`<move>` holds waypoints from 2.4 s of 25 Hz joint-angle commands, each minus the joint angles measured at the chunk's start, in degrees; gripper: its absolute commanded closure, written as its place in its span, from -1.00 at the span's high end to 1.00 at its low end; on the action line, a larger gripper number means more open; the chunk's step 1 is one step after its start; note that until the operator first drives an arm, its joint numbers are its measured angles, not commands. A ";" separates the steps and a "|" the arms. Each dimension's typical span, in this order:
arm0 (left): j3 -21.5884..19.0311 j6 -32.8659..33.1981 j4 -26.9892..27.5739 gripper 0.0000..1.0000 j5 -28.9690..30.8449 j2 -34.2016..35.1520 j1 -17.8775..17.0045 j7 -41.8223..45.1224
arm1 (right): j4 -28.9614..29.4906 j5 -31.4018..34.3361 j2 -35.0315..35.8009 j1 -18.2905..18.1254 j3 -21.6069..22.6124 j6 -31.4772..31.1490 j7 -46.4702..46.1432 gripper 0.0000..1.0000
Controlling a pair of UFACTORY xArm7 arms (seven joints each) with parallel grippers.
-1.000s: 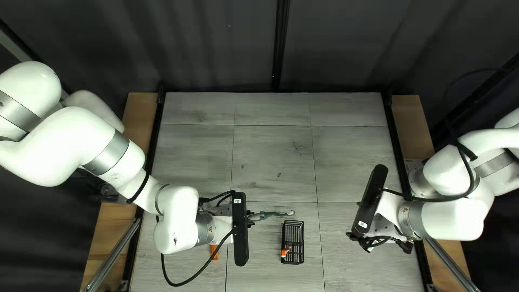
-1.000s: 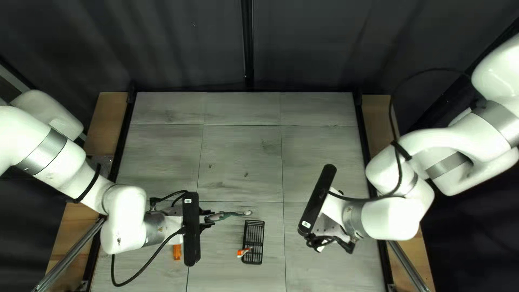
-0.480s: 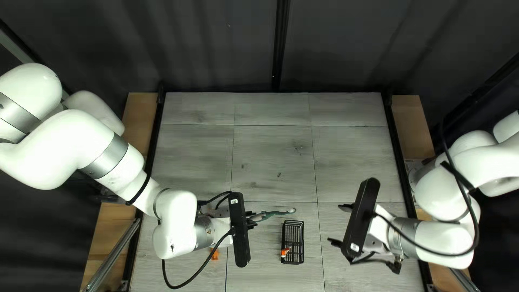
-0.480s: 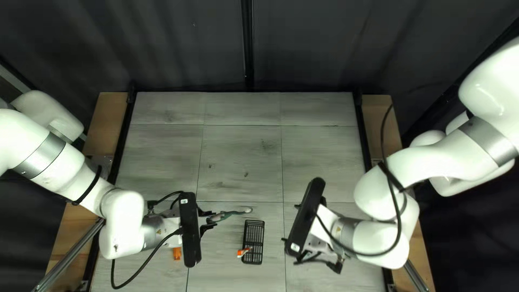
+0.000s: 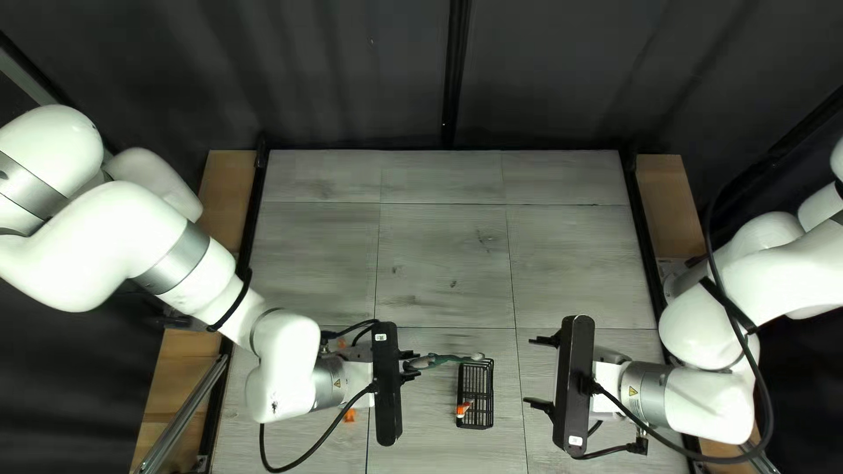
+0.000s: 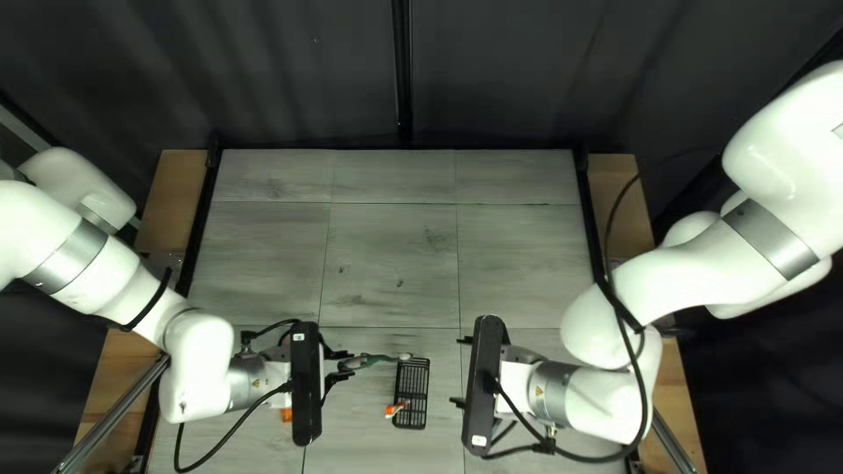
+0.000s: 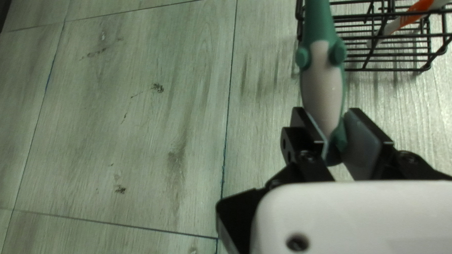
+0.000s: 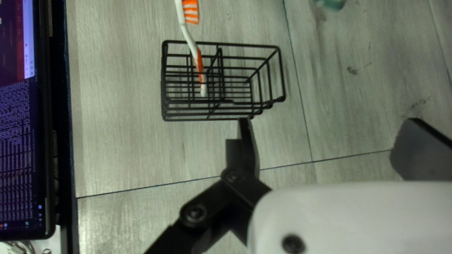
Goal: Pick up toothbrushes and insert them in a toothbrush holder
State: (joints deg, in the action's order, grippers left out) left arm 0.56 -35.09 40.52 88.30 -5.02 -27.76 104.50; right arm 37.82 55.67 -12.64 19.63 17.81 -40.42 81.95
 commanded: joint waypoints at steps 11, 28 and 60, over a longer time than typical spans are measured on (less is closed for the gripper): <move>0.23 -0.56 0.94 -1.00 -1.57 -1.41 0.29 -5.20 | 1.31 7.52 3.96 -3.70 -2.96 7.59 4.35 1.00; 0.26 -0.69 1.08 -1.00 -1.24 -1.39 0.29 -5.43 | 5.19 15.90 9.36 -5.67 -4.30 11.76 8.68 1.00; 0.26 -0.69 1.08 -0.39 -1.24 -1.39 0.29 -5.43 | 4.26 21.58 8.83 -7.32 -5.85 15.28 11.70 -0.97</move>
State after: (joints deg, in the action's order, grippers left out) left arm 0.82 -35.78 41.60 87.06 -6.41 -27.47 99.06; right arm 42.13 77.36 -3.64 12.24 11.91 -25.11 93.77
